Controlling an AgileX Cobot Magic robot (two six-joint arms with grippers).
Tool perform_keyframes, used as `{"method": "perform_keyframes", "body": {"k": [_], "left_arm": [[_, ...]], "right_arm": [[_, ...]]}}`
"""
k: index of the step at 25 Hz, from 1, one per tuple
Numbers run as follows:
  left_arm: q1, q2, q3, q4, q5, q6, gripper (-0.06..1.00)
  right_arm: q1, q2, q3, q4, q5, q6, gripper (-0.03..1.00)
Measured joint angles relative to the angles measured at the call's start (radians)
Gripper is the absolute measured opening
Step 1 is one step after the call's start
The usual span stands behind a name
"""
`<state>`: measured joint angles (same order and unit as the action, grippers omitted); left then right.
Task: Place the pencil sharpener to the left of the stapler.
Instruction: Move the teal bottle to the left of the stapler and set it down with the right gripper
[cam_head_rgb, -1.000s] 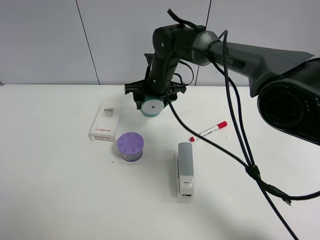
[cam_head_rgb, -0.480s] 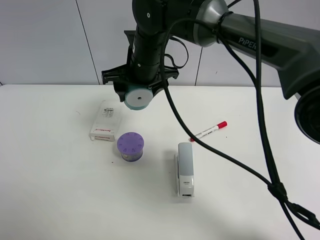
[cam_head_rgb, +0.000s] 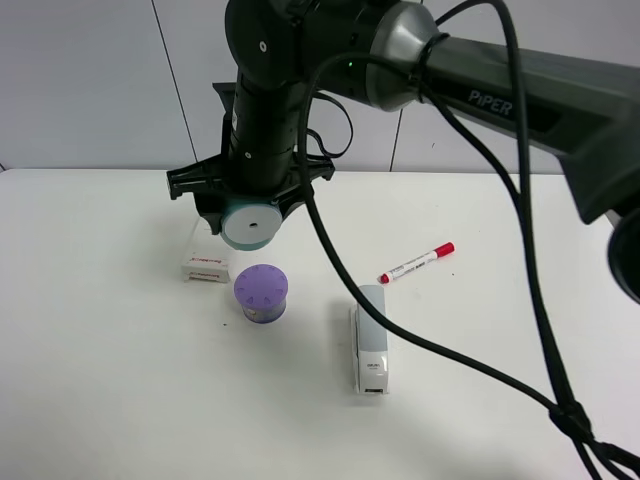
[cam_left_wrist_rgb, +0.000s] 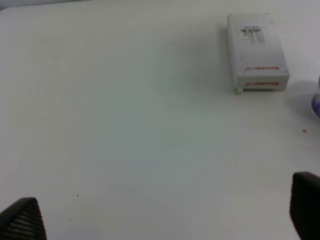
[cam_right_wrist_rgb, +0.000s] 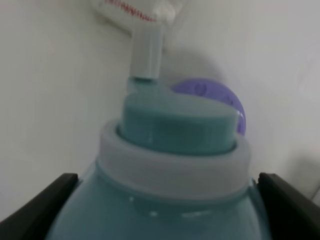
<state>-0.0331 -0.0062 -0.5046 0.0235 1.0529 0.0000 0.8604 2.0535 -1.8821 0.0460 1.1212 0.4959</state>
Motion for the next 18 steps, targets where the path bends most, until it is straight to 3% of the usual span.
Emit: {"method": "perform_keyframes", "body": {"k": [10,18], "left_arm": [[0.000,0.000,0.000,0.000,0.000,0.000,1.00],[0.000,0.000,0.000,0.000,0.000,0.000,1.00]], "right_arm": [[0.001,-0.255,0.508,0.102,-0.259,0.019,0.69],[0.018,-0.267,0.657,0.140,-0.367,0.018,0.69]]}}
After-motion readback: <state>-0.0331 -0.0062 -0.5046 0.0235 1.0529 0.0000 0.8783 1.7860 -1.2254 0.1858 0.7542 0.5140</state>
